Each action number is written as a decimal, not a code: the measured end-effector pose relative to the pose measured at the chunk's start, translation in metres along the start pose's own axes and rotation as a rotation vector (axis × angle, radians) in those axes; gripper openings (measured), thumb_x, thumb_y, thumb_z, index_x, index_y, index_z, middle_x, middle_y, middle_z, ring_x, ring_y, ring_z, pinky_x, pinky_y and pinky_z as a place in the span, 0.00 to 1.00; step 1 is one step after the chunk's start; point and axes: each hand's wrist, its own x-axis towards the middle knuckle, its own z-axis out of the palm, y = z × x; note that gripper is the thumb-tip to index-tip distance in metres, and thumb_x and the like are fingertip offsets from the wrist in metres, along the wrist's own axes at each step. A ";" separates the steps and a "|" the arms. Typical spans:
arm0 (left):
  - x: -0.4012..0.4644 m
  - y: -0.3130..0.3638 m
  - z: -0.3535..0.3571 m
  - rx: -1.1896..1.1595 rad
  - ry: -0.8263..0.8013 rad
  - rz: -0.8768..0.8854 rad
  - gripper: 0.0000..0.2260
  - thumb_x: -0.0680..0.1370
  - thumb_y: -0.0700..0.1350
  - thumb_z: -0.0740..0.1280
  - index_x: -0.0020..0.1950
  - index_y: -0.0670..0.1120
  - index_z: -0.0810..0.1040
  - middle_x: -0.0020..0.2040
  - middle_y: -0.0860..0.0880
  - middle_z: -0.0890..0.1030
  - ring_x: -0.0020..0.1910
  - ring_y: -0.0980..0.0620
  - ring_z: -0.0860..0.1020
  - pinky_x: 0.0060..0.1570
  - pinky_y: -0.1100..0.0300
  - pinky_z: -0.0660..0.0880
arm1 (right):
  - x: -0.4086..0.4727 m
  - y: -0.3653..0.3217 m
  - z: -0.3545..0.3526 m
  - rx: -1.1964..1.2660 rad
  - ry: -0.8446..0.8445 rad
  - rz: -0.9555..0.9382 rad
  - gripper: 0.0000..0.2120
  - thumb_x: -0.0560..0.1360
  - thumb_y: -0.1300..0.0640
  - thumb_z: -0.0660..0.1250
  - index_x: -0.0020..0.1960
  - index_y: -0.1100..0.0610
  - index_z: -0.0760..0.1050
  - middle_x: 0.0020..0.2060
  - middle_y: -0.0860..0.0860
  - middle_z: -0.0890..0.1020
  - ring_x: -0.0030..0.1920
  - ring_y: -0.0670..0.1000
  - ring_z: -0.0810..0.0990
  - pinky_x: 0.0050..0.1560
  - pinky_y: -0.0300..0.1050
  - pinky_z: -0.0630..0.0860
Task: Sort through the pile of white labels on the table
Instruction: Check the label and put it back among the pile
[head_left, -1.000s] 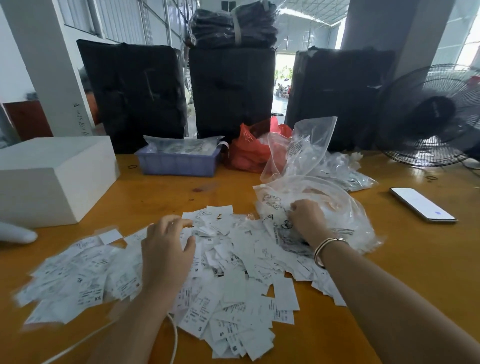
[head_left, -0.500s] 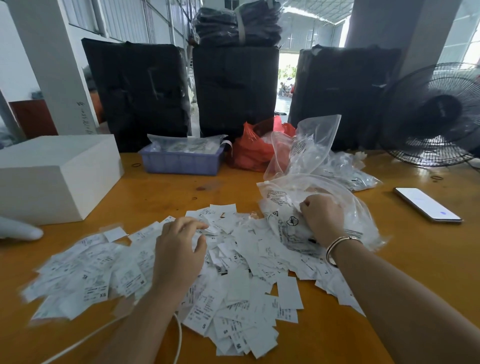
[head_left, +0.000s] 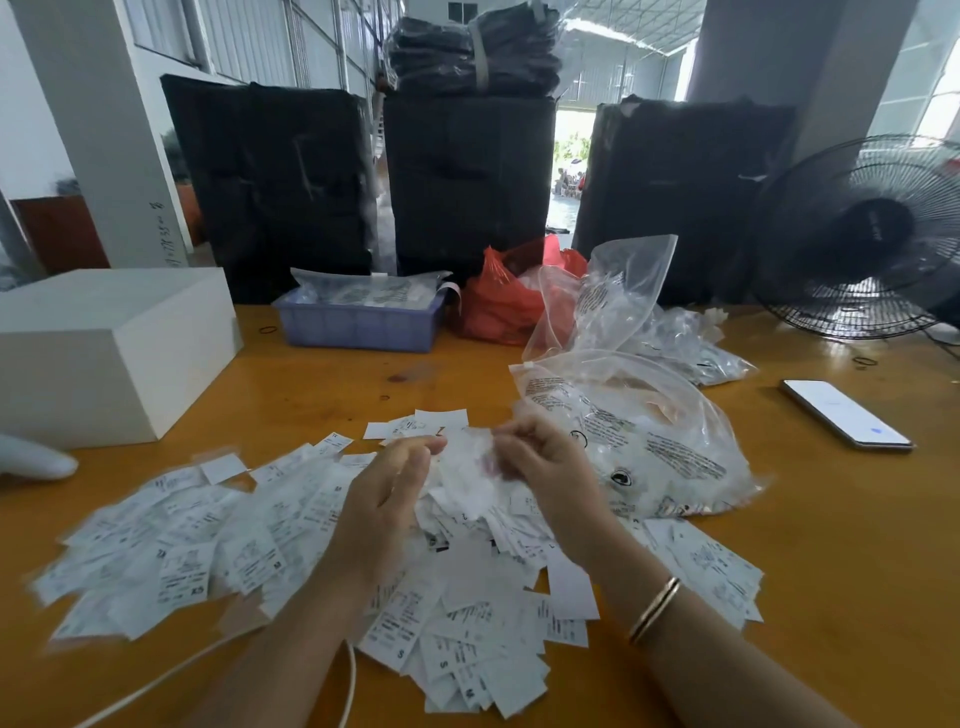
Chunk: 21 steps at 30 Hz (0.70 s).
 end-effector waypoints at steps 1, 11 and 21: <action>0.000 -0.001 0.000 -0.027 -0.040 -0.010 0.17 0.76 0.63 0.51 0.58 0.61 0.74 0.53 0.70 0.77 0.56 0.72 0.72 0.49 0.79 0.66 | -0.003 0.003 0.004 -0.006 -0.025 0.004 0.04 0.77 0.65 0.63 0.48 0.59 0.76 0.35 0.49 0.84 0.37 0.46 0.82 0.41 0.36 0.77; 0.004 -0.012 0.006 0.123 -0.056 -0.051 0.10 0.75 0.47 0.70 0.51 0.61 0.76 0.40 0.61 0.81 0.39 0.63 0.79 0.37 0.73 0.74 | -0.005 0.015 0.018 -0.276 -0.034 -0.154 0.11 0.75 0.64 0.68 0.47 0.48 0.73 0.36 0.45 0.82 0.39 0.42 0.81 0.42 0.34 0.76; 0.008 -0.016 0.002 0.133 0.320 -0.038 0.05 0.78 0.43 0.66 0.50 0.53 0.79 0.42 0.59 0.81 0.45 0.69 0.76 0.38 0.77 0.71 | 0.000 0.031 0.013 -1.156 -0.208 -0.217 0.17 0.78 0.50 0.60 0.66 0.49 0.72 0.64 0.44 0.74 0.64 0.48 0.69 0.63 0.45 0.62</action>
